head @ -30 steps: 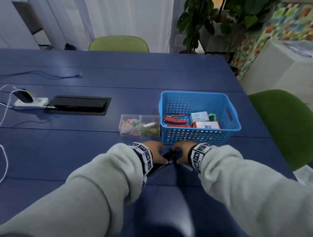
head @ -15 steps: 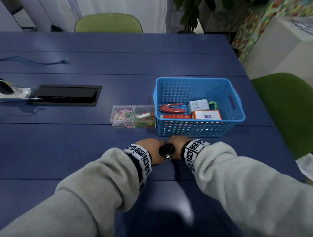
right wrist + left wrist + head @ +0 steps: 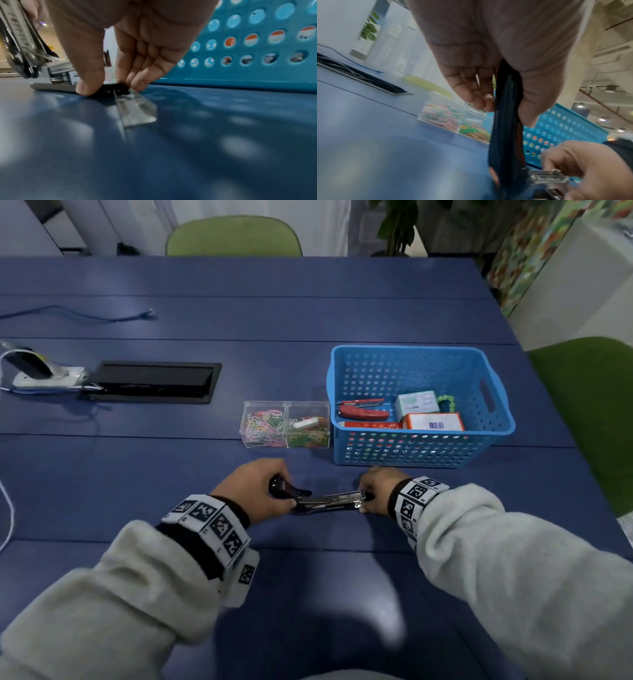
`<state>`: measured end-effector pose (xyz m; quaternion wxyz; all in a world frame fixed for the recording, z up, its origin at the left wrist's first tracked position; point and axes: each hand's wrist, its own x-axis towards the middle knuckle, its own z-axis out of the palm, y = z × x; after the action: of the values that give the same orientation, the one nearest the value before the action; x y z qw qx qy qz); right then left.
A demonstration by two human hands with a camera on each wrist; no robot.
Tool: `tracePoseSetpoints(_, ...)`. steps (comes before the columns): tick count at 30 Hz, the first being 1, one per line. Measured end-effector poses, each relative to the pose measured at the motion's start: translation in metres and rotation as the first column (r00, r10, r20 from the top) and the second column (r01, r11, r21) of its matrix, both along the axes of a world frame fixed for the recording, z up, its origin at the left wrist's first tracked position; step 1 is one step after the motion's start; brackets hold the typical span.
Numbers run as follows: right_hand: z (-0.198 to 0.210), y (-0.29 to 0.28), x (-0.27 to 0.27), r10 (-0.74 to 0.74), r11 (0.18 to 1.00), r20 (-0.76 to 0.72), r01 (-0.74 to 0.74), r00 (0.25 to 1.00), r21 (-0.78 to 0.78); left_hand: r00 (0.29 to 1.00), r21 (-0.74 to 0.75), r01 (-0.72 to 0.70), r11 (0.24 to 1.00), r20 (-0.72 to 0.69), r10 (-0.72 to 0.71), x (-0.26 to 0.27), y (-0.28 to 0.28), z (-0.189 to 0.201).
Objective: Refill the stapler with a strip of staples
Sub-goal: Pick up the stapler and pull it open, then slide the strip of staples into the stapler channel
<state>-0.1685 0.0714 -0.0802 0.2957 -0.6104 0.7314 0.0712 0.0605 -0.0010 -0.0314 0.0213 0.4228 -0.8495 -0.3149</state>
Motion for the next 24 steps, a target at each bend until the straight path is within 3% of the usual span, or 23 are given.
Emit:
tracePoseSetpoints(7, 0.000, 0.001, 0.001, -0.030, 0.999, -0.010, 0.030, 0.999, 0.014, 0.984, 0.012, -0.120, 0.993, 0.137, 0.117, 0.029, -0.010, -0.019)
tracePoseSetpoints(12, -0.001, 0.001, 0.000, -0.036, 0.999, -0.013, 0.036, 0.999, 0.008, 0.949, 0.051, -0.094, 0.994, 0.307, 0.074, 0.032, -0.015, -0.035)
tracePoseSetpoints(17, -0.001, 0.002, 0.000, -0.038, 0.999, -0.013, 0.039, 0.999, 0.018, 0.943, 0.055, -0.098, 0.994, 0.323, 0.075, 0.029, -0.019, -0.042)
tracePoseSetpoints(24, 0.001, 0.006, 0.002, -0.026, 0.999, -0.022, 0.027, 0.999, 0.035, 0.957, 0.068, 0.046, 0.997, 0.284, -0.064, 0.000, -0.009, -0.042)
